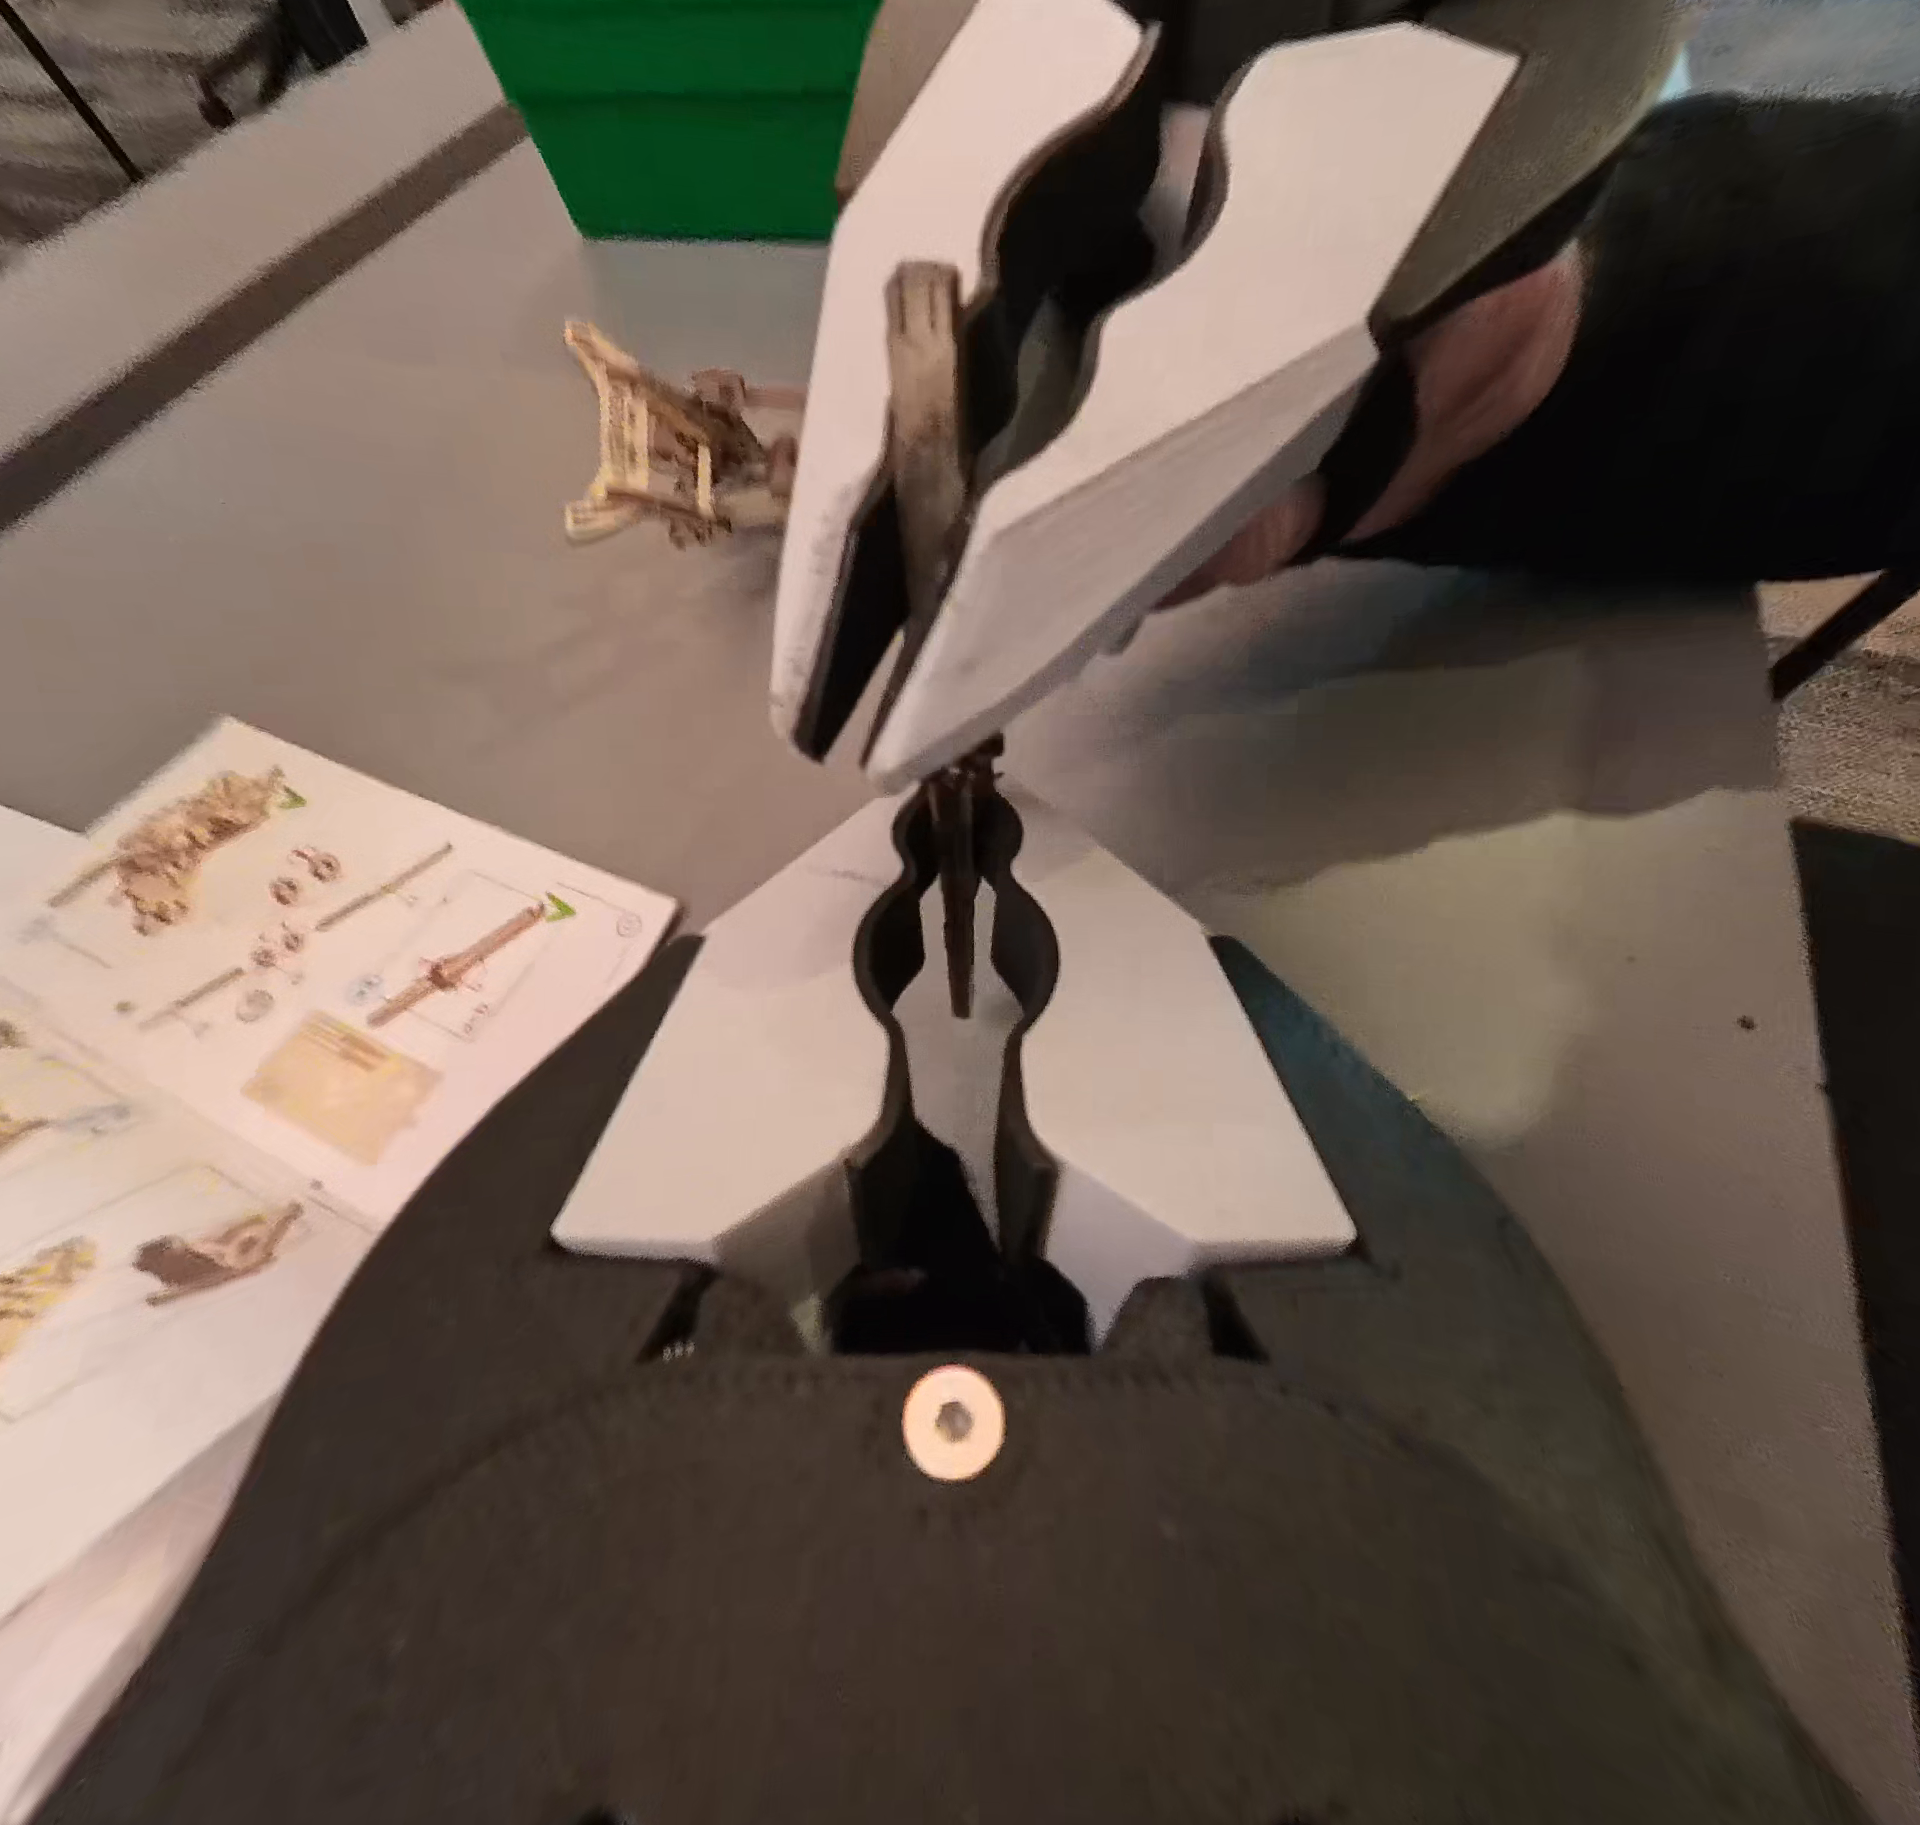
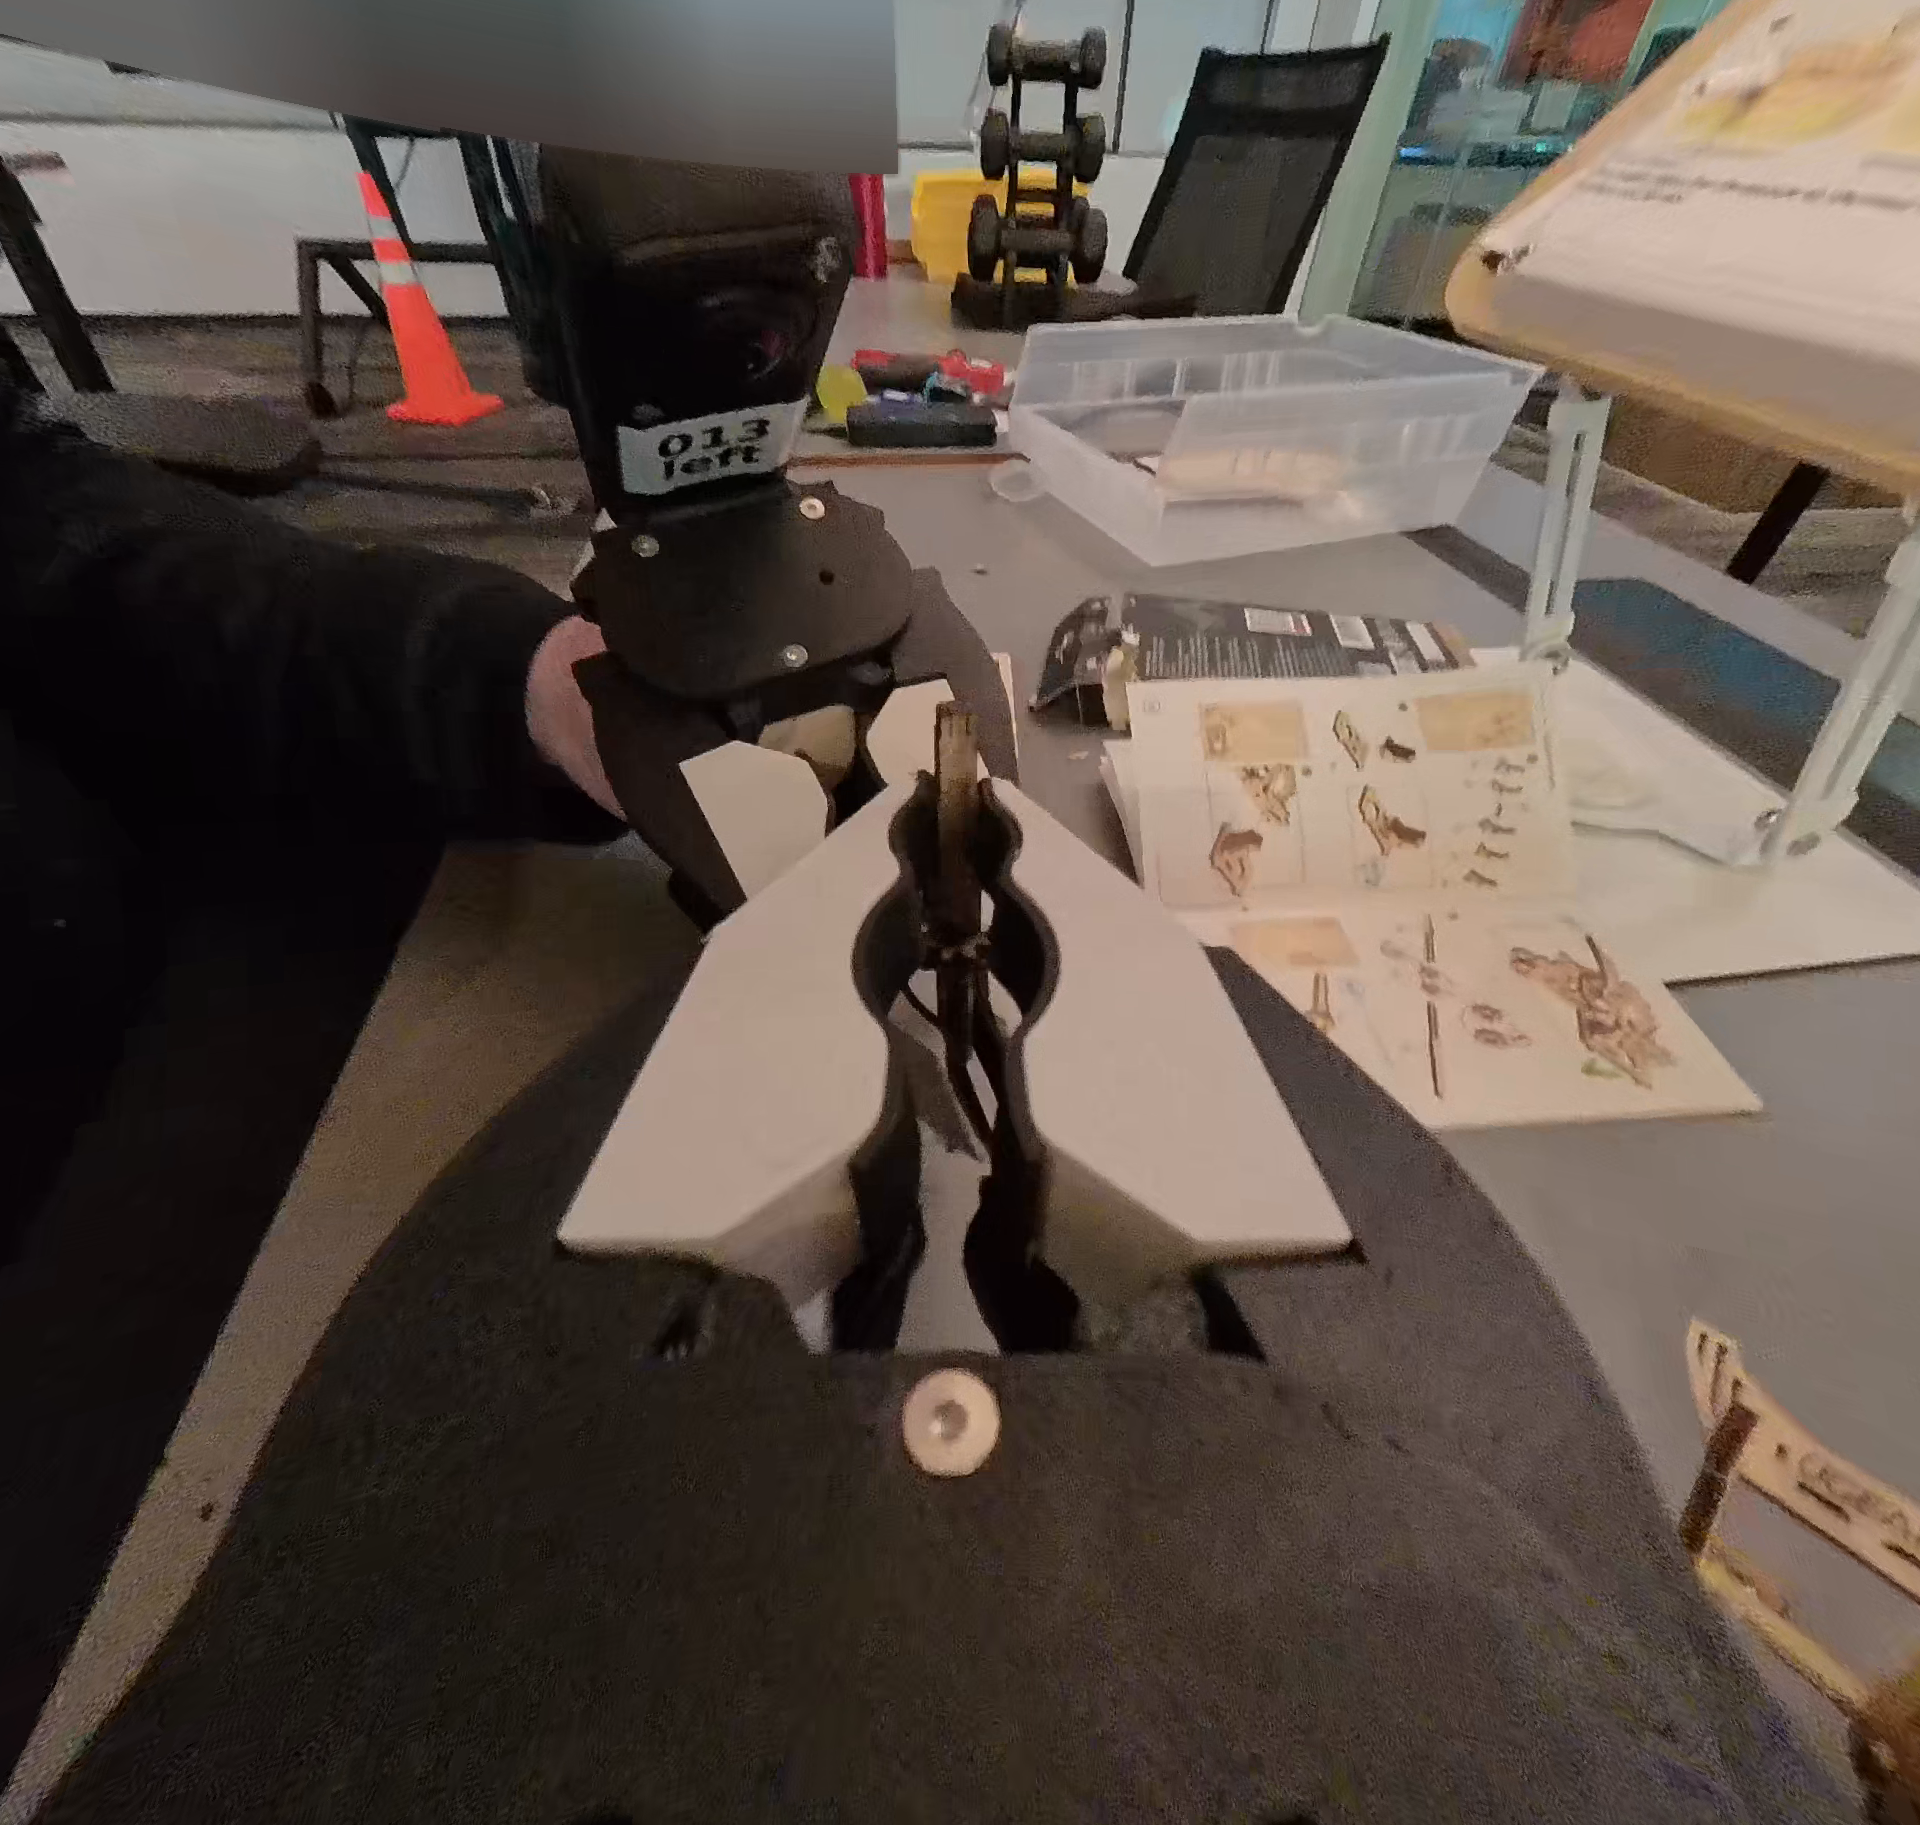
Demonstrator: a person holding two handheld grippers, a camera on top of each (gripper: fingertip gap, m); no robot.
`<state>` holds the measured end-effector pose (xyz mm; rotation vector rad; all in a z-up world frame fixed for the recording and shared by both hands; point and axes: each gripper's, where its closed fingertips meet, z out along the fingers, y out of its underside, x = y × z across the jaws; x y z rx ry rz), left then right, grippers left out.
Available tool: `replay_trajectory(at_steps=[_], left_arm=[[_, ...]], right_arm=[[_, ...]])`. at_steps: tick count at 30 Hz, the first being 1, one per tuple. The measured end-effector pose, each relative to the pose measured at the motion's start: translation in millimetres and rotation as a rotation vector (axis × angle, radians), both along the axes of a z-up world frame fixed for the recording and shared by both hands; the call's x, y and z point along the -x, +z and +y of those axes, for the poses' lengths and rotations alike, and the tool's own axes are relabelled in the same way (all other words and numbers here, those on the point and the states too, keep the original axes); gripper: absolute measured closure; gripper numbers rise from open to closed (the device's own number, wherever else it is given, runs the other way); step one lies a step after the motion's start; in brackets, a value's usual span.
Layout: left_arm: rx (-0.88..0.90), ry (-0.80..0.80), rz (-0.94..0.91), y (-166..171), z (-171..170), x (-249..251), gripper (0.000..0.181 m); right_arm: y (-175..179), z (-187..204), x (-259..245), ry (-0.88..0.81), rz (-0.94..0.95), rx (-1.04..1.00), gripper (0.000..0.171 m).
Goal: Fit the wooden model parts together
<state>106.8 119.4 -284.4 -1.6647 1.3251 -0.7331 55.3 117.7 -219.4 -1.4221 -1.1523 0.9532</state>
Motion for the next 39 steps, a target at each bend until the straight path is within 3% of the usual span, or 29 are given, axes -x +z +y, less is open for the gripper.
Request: replay_trajectory(at_steps=[2,4,6,9,11,13,16,18,20,23,26,31,33,35,38,39], left_arm=[[-0.026,-0.007,-0.006,14.7,-3.1,-3.2,0.177],[-0.007,-0.004,0.083,-9.4,-1.5,-0.9,0.177],[0.065,0.007,0.016,-10.4,-3.2,-1.7,0.176],[-0.023,0.008,0.008,14.1,-2.9,-3.0,0.177],[-0.010,0.015,0.116,-15.1,0.4,1.6,0.174],[0.055,0.035,0.020,-10.7,-2.0,-1.1,0.177],[-0.025,0.023,0.024,12.8,-3.5,-5.2,0.177],[-0.027,0.039,0.140,-16.2,0.7,1.1,0.173],[0.048,0.053,0.054,-12.0,-1.3,-1.5,0.177],[-0.069,0.039,0.043,26.4,-3.7,-7.2,0.177],[0.006,0.061,0.157,-17.6,2.0,0.5,0.173],[-0.050,0.043,0.062,26.8,-4.4,-6.0,0.177],[-0.004,0.055,0.150,-8.3,0.9,0.4,0.177],[0.051,0.065,0.081,-13.1,-2.6,-1.9,0.177],[-0.035,0.045,0.058,23.6,-5.0,-6.5,0.177],[-0.050,0.054,0.087,21.1,-2.8,-4.7,0.177]], right_arm=[[13.7,-3.7,0.3,0.000,0.031,-0.024,0.168],[-9.2,-0.5,1.2,-0.008,-0.019,0.015,0.165],[-9.6,0.0,1.7,-0.003,0.009,0.041,0.167],[13.0,-3.9,-0.9,-0.001,0.044,-0.010,0.168],[-7.6,0.1,1.0,-0.013,0.020,0.012,0.168],[-9.4,0.3,-0.1,-0.012,0.020,0.034,0.168],[12.3,-5.2,1.1,-0.002,0.032,-0.023,0.167],[-7.9,-1.7,2.7,-0.006,0.005,0.003,0.169],[-9.6,-0.5,1.0,-0.014,-0.020,0.014,0.167],[28.1,-9.2,2.5,0.000,0.033,-0.051,0.168],[-7.9,1.2,1.6,-0.017,0.006,0.019,0.169],[29.0,-6.9,0.0,-0.001,0.053,-0.041,0.168],[-3.8,1.5,-1.6,-0.015,0.018,0.032,0.167],[-7.5,1.0,-2.9,-0.021,0.046,0.061,0.168],[28.6,-7.7,-3.3,-0.015,0.077,-0.021,0.168],[25.9,-5.0,-3.7,-0.024,0.056,-0.035,0.168]])
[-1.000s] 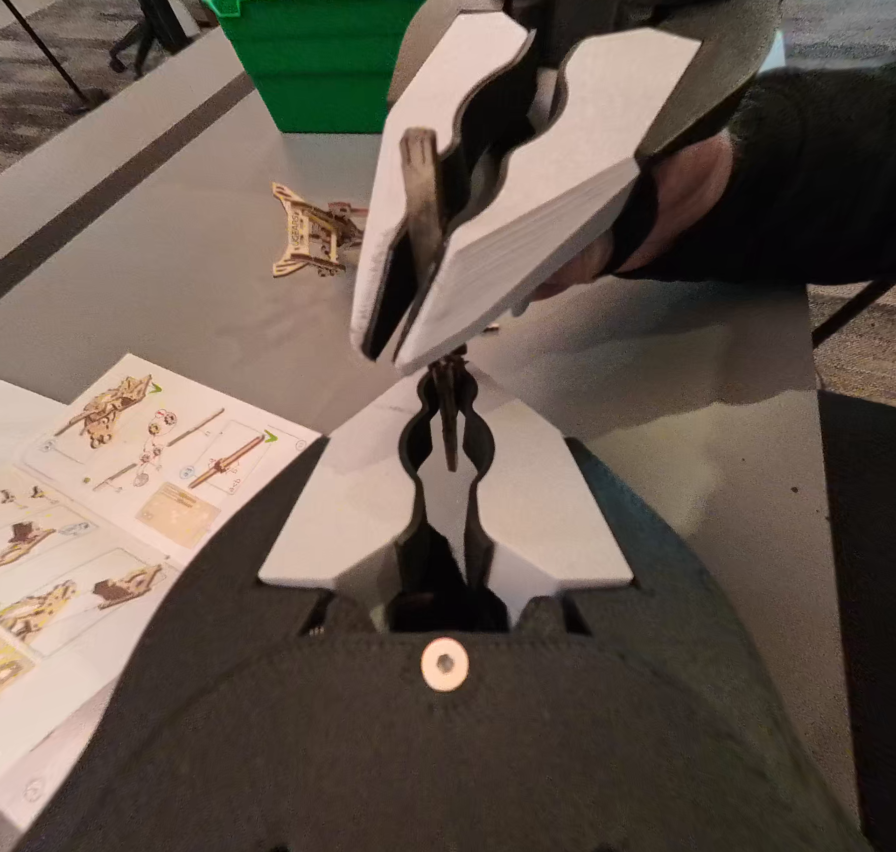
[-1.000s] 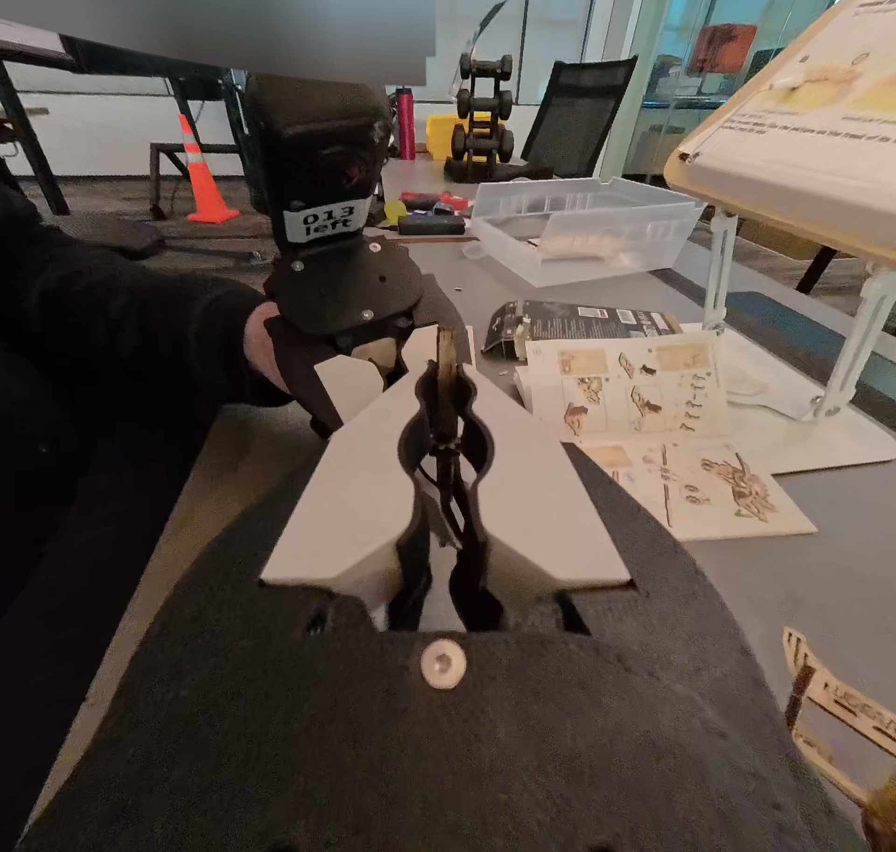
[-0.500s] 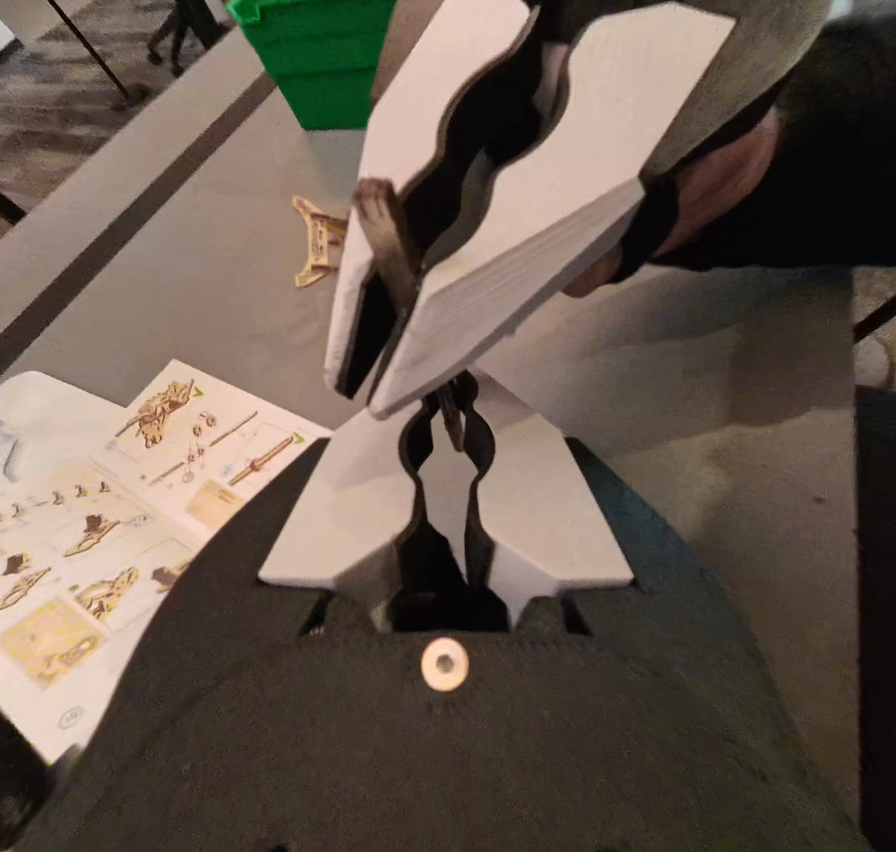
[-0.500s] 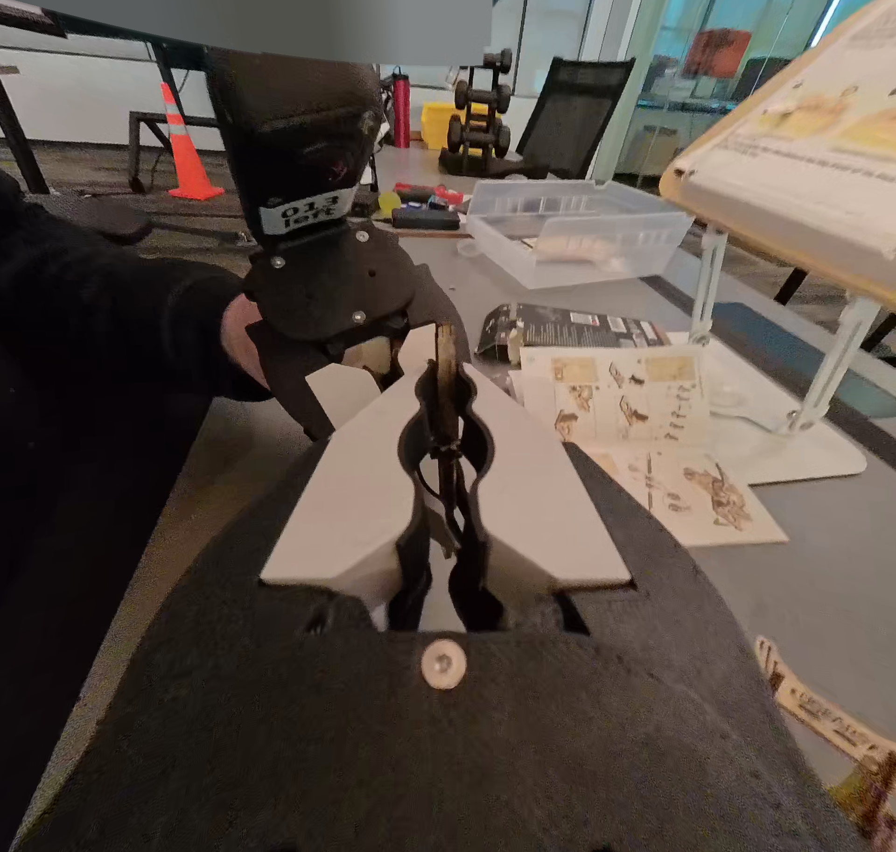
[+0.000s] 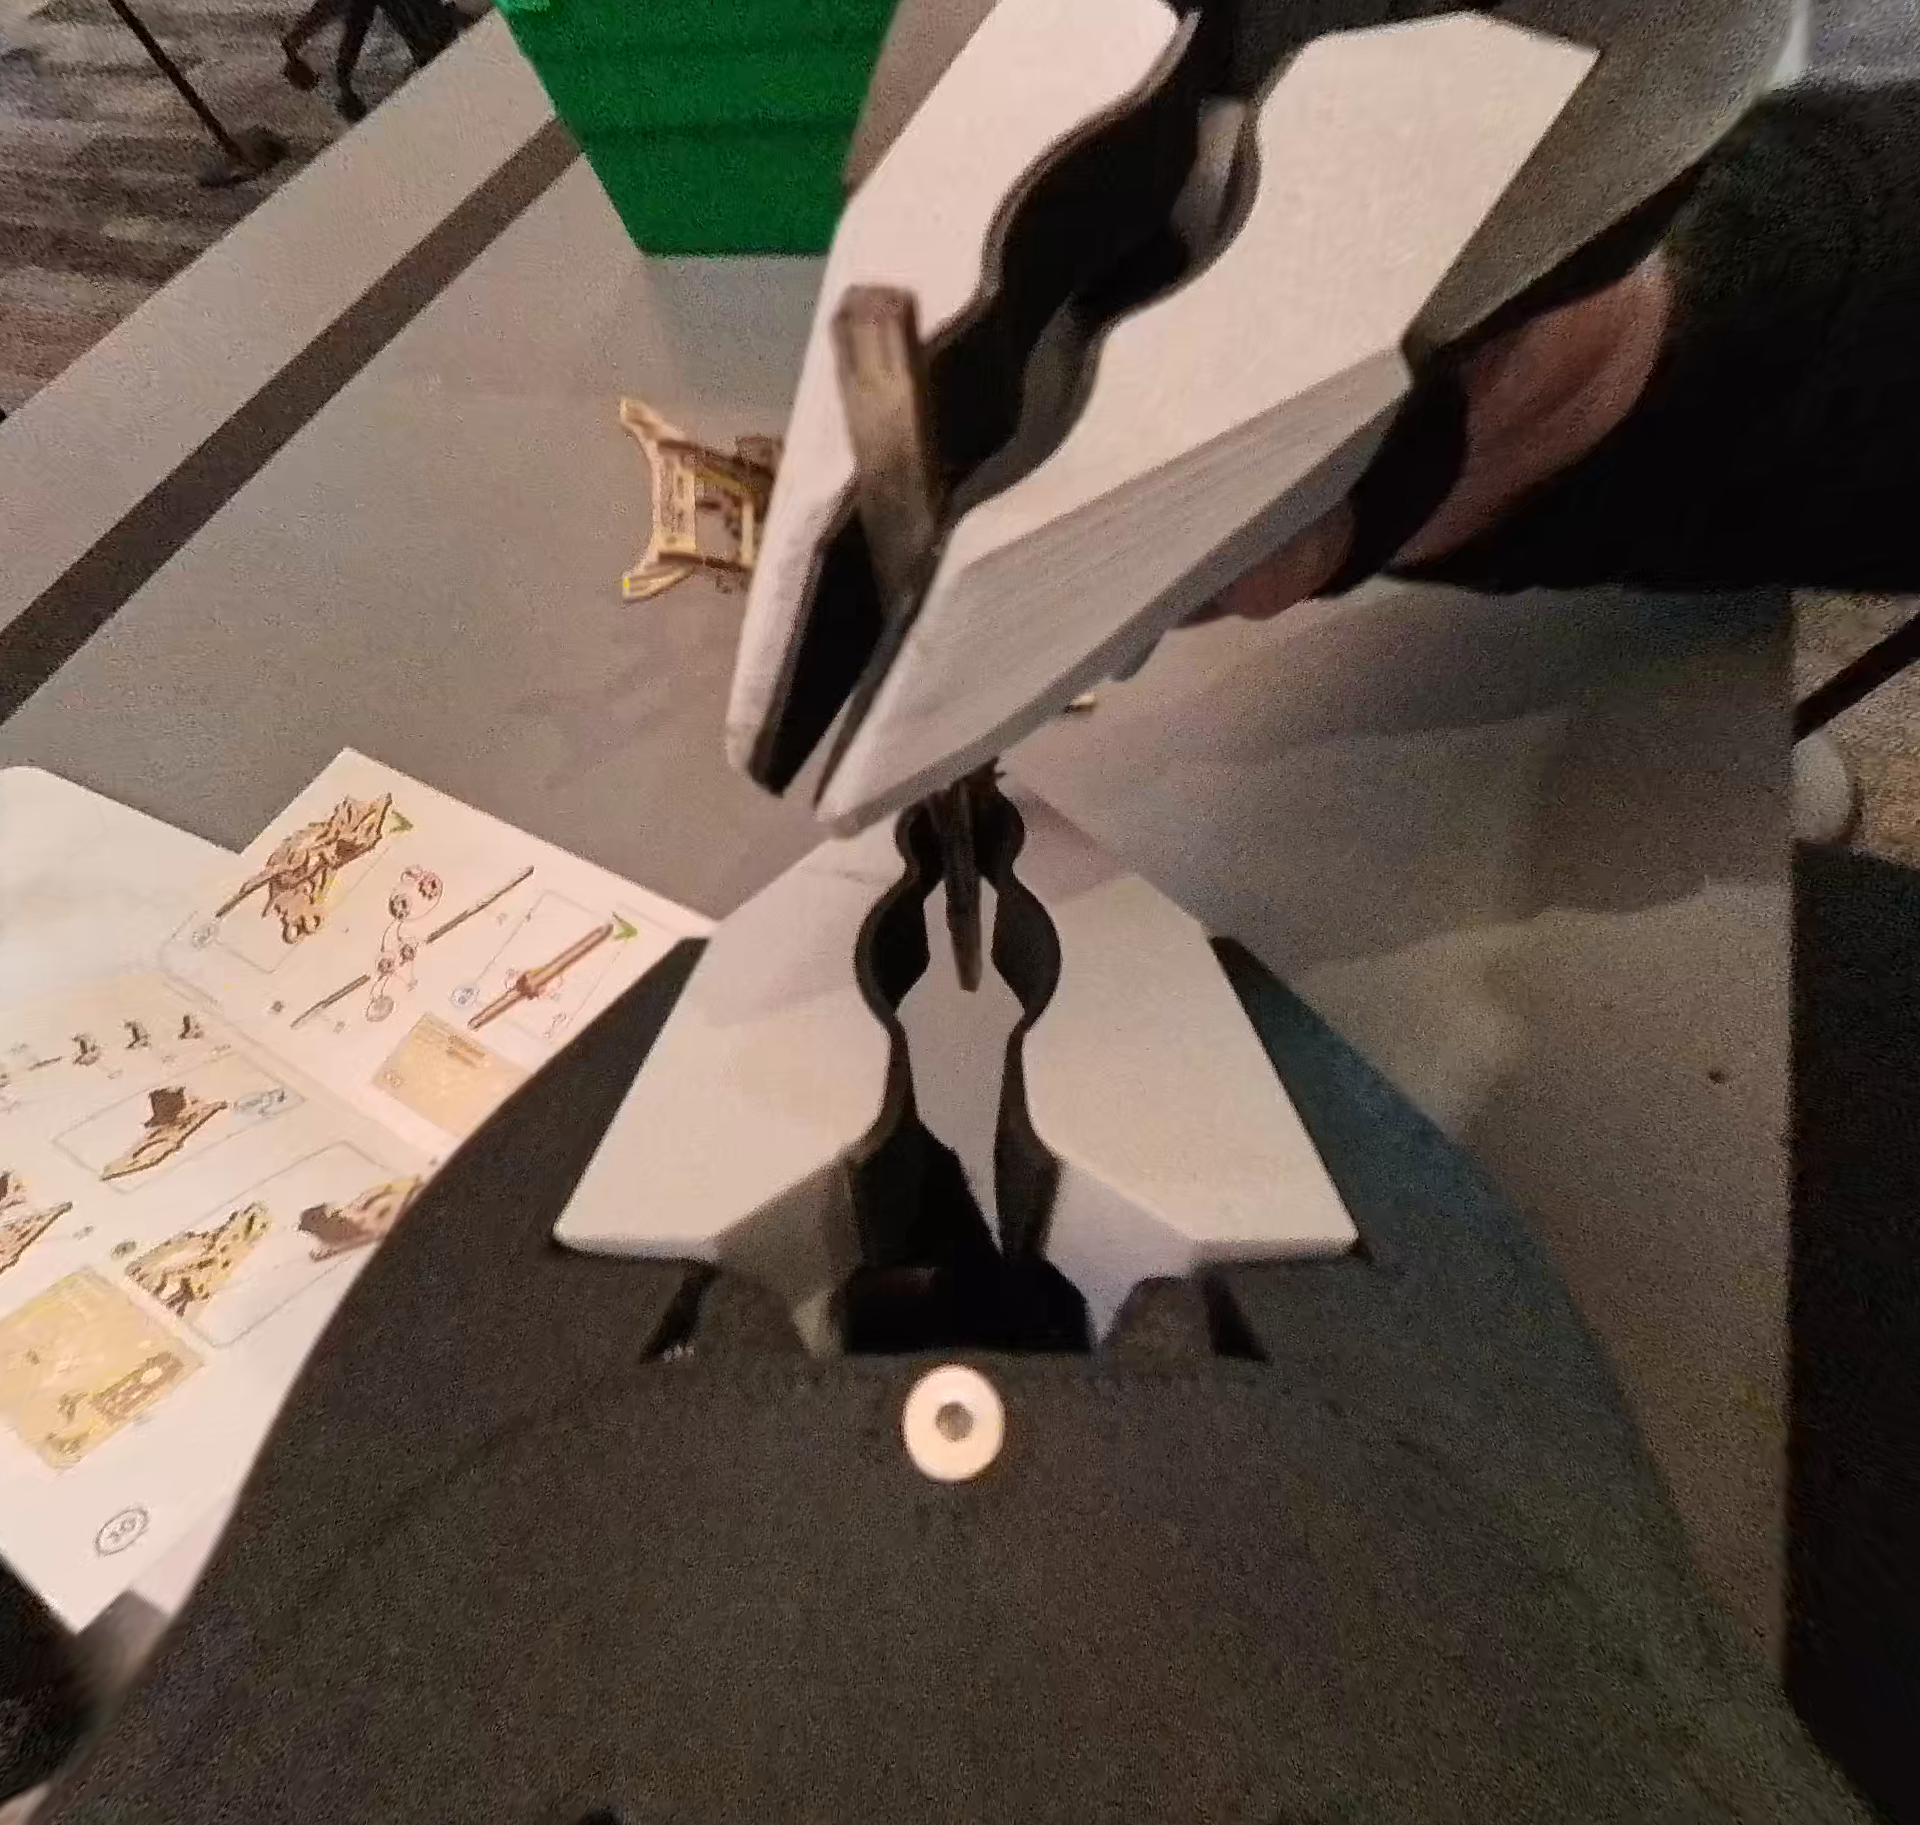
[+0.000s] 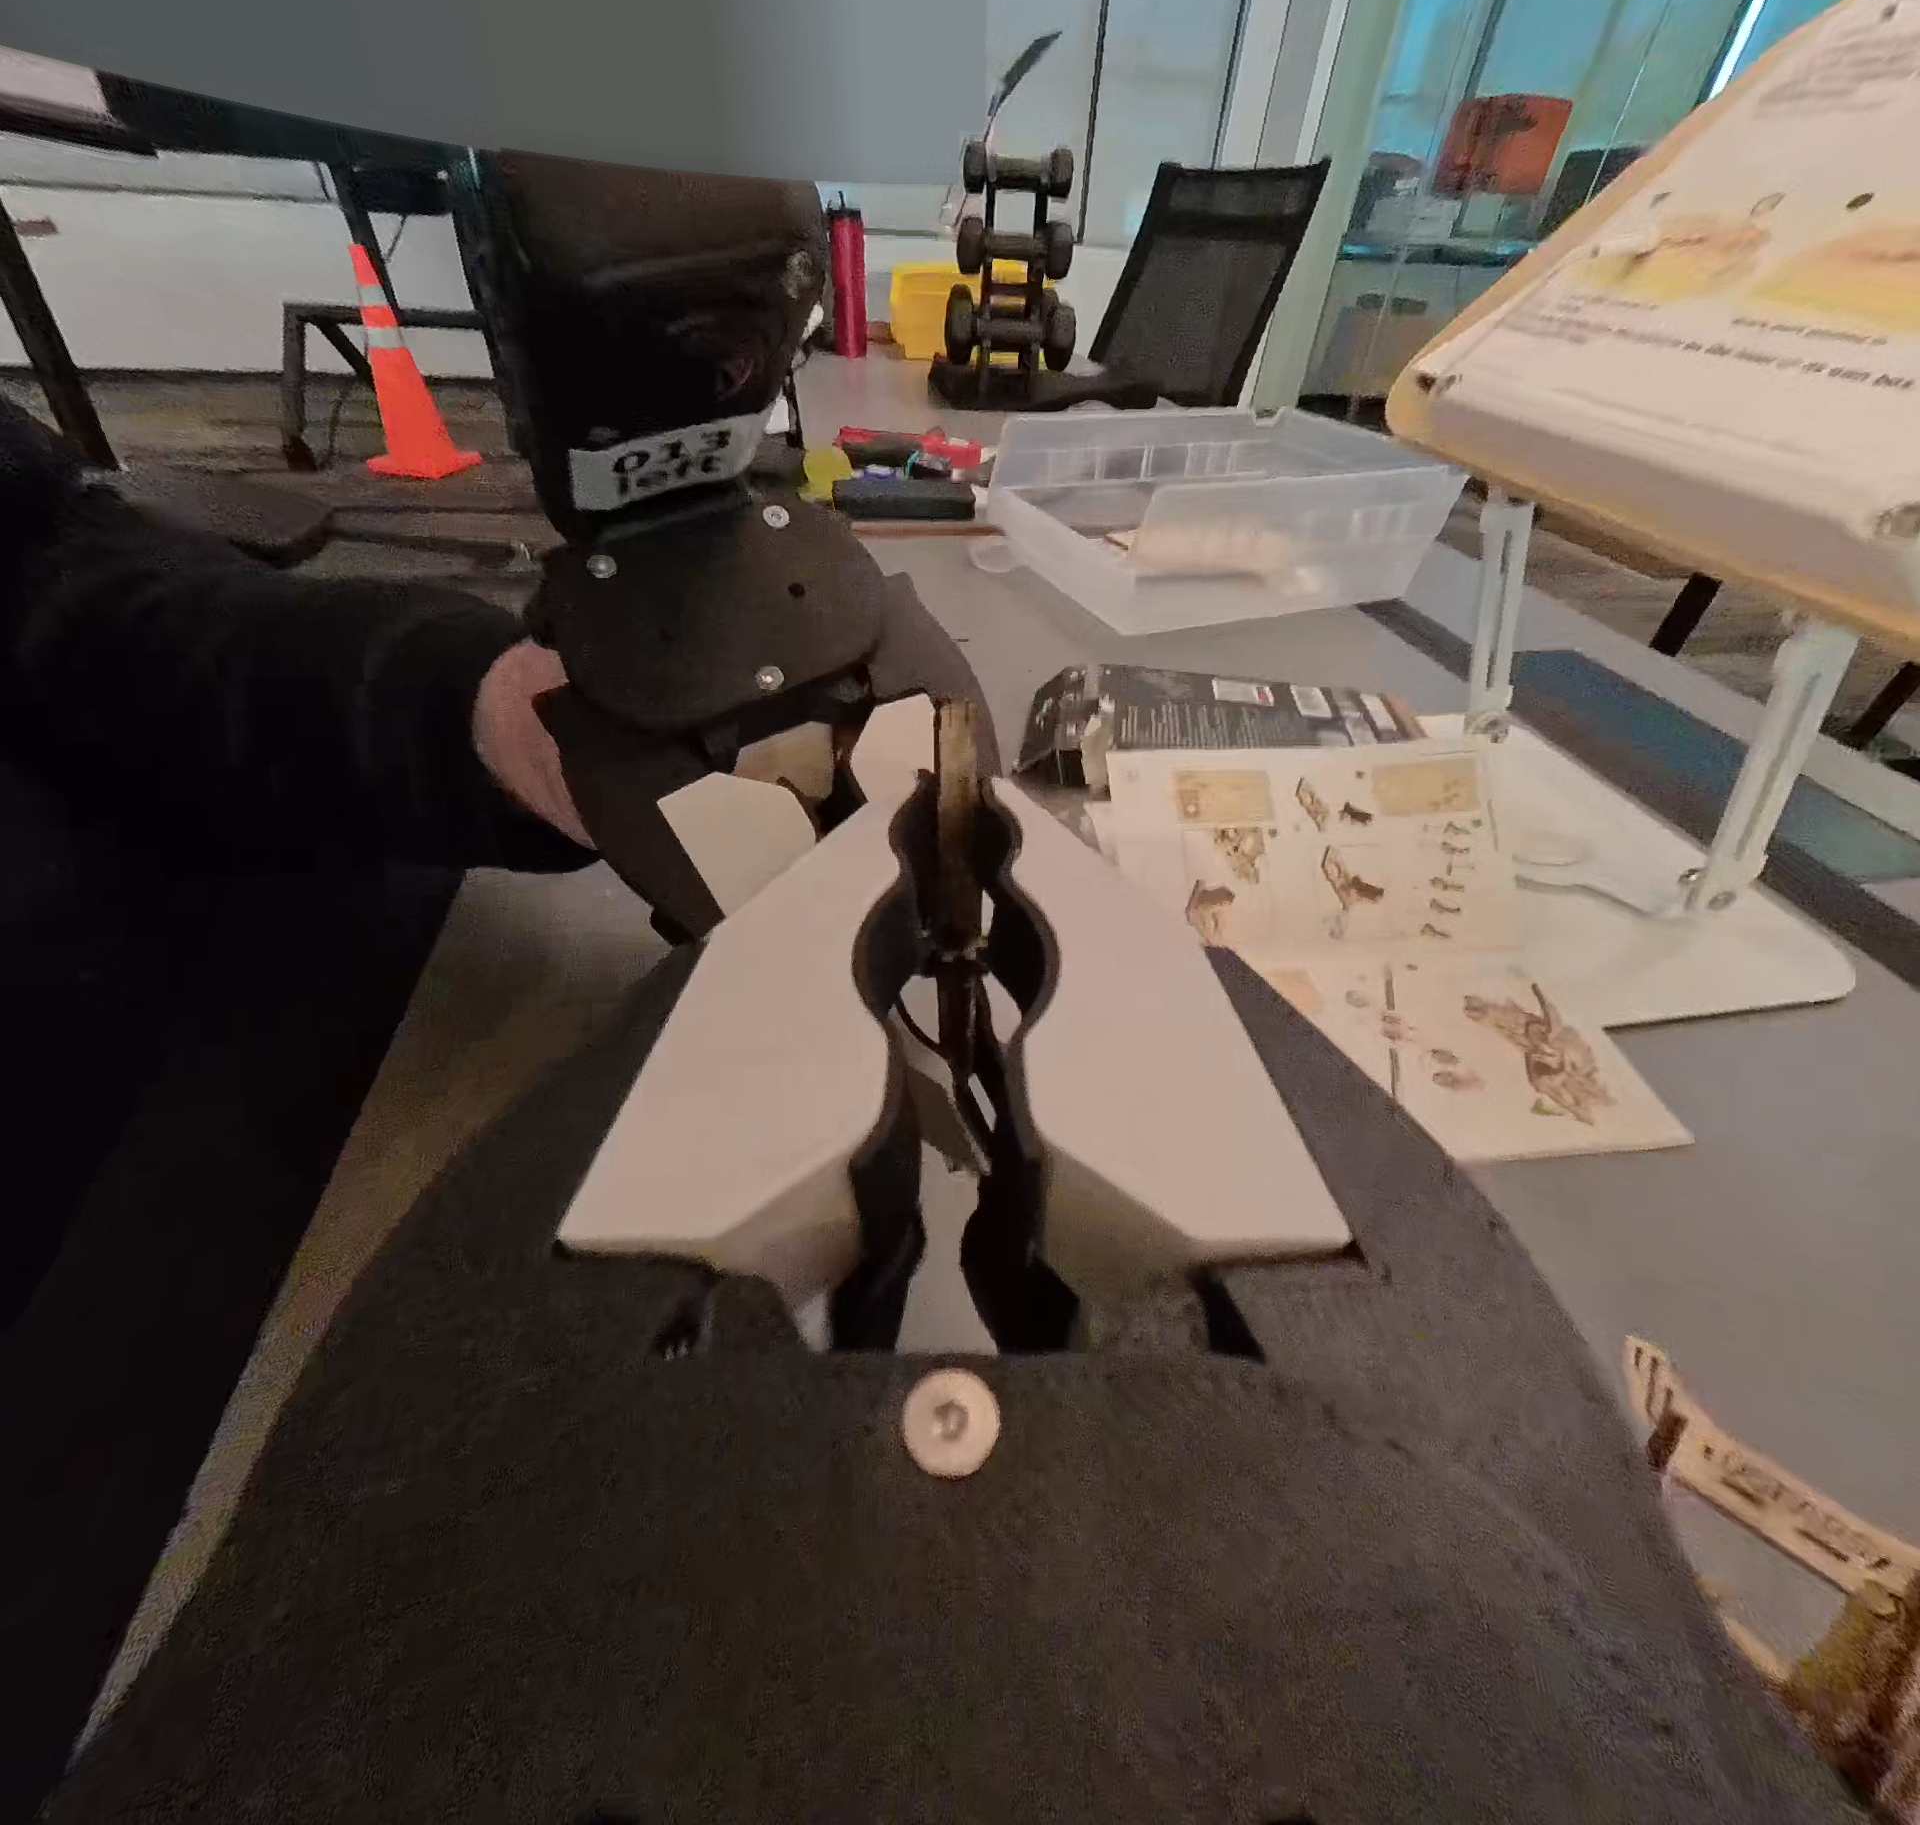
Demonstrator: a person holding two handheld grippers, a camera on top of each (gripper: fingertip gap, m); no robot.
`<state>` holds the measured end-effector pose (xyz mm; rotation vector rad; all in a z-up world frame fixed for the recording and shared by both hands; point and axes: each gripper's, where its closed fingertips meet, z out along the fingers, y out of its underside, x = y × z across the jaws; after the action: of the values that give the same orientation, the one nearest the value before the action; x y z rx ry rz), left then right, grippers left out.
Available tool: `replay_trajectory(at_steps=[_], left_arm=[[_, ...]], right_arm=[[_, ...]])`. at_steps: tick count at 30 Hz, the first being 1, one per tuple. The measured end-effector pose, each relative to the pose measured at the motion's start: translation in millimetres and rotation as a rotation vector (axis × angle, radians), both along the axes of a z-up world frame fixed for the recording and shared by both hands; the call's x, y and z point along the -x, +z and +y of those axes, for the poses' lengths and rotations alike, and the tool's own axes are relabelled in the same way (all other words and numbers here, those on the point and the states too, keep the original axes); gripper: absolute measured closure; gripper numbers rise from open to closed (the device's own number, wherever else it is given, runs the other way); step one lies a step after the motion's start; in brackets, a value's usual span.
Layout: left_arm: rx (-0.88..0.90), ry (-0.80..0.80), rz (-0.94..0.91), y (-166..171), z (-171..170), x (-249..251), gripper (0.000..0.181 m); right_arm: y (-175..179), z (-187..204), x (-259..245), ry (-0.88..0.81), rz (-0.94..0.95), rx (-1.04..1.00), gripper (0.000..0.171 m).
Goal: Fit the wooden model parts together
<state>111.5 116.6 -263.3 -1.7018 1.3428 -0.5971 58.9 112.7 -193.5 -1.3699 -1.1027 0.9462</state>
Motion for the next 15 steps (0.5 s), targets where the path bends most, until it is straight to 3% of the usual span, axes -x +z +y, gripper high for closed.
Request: replay_trajectory(at_steps=[2,3,4,5,7,12,15], left_arm=[[0.076,0.009,0.067,-40.4,1.8,3.6,0.175],[0.105,0.026,-0.005,-37.3,0.9,1.7,0.177],[0.053,0.021,0.049,-37.0,-0.2,3.4,0.177],[-0.007,0.008,0.055,-27.7,-0.7,2.1,0.177],[0.034,-0.001,-0.051,-7.6,-3.3,0.8,0.176],[0.077,-0.063,-0.042,-18.7,-19.6,6.5,0.169],[0.044,-0.084,-0.051,-17.9,-25.5,3.8,0.181]], right_arm=[[-30.1,3.7,3.8,0.006,0.010,0.071,0.171],[-34.6,3.3,3.0,0.006,0.011,0.111,0.166],[-33.7,0.4,2.7,0.004,-0.045,0.057,0.166],[-23.8,-2.5,2.2,0.012,-0.024,0.048,0.168],[-4.6,-3.8,-4.4,0.042,0.102,0.102,0.168],[23.2,-14.3,-24.0,0.185,0.366,0.213,0.168],[25.5,-16.2,-26.3,0.204,0.408,0.225,0.167]])
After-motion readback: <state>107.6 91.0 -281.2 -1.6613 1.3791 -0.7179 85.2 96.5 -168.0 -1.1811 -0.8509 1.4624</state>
